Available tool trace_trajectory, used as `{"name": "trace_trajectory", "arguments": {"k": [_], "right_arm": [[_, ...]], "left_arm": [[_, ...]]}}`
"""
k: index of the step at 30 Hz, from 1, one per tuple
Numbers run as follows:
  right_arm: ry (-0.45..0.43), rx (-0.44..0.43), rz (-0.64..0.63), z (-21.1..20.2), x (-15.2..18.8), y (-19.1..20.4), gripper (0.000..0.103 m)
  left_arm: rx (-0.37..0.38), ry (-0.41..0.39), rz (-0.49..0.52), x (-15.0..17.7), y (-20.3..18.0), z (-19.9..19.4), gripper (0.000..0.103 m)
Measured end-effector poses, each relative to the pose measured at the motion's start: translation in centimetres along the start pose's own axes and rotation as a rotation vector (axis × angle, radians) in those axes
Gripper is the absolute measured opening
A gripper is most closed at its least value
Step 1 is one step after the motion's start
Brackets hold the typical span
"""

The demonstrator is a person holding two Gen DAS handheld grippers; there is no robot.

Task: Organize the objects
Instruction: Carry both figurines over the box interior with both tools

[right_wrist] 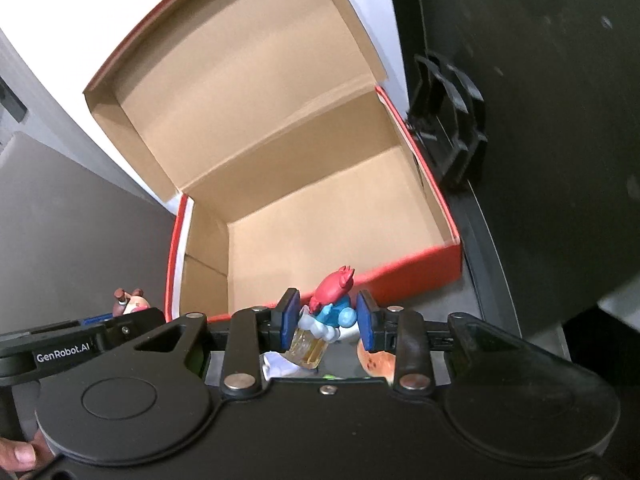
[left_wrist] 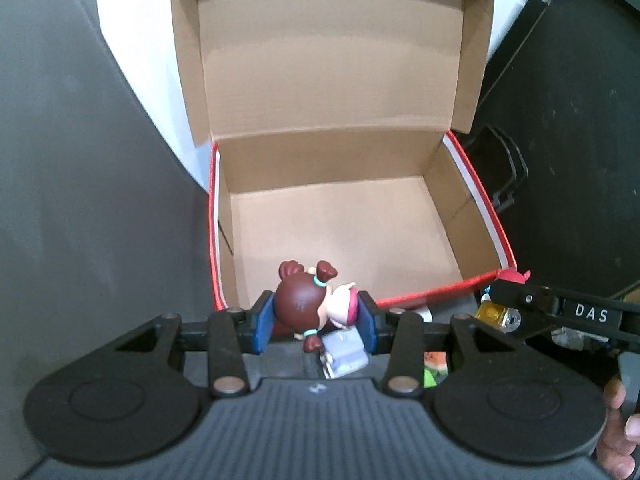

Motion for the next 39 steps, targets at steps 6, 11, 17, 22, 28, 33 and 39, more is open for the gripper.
{"name": "trace_trajectory", "arguments": {"k": [6, 11, 17, 22, 28, 33, 39], "right_arm": [[-0.036, -0.007, -0.021, 0.3, -2.1, 0.4, 0.031], [-0.058, -0.002, -0.048, 0.9, -3.7, 1.0, 0.031], [-0.07, -0.007, -0.038, 1.8, -5.6, 1.6, 0.031], [-0.071, -0.009, -0.036, 3.2, -7.0, 2.6, 0.031], [-0.052, -0.007, -0.035, 5.7, -7.9, 3.8, 0.031], [-0.031, -0.006, -0.027, 8.1, -8.3, 4.5, 0.031], [-0.008, 0.005, -0.018, 11.0, -8.4, 5.1, 0.031]], "left_arm": [[-0.017, -0.021, 0.007, -1.4, -0.1, 0.6, 0.042], [-0.021, -0.035, -0.008, -2.5, -0.2, 1.6, 0.042], [-0.029, -0.045, -0.035, -3.8, 0.2, 2.9, 0.042], [-0.049, -0.037, -0.053, -5.1, 0.8, 4.3, 0.042], [-0.074, -0.027, -0.076, -6.4, 2.2, 6.2, 0.042], [-0.085, -0.005, -0.098, -7.0, 3.5, 8.1, 0.042], [-0.115, 0.043, -0.122, -7.2, 5.1, 11.1, 0.042]]}}
Point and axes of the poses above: each gripper's, at about its wrist camera, not at the fingertips, and z roughly the way its jaws point, y to its left, x to its underside, the point moved 8 cm from there along z, roughly the way its jaws point, and after that the axes turned 15 degrees about x, right-handed, at the moved point
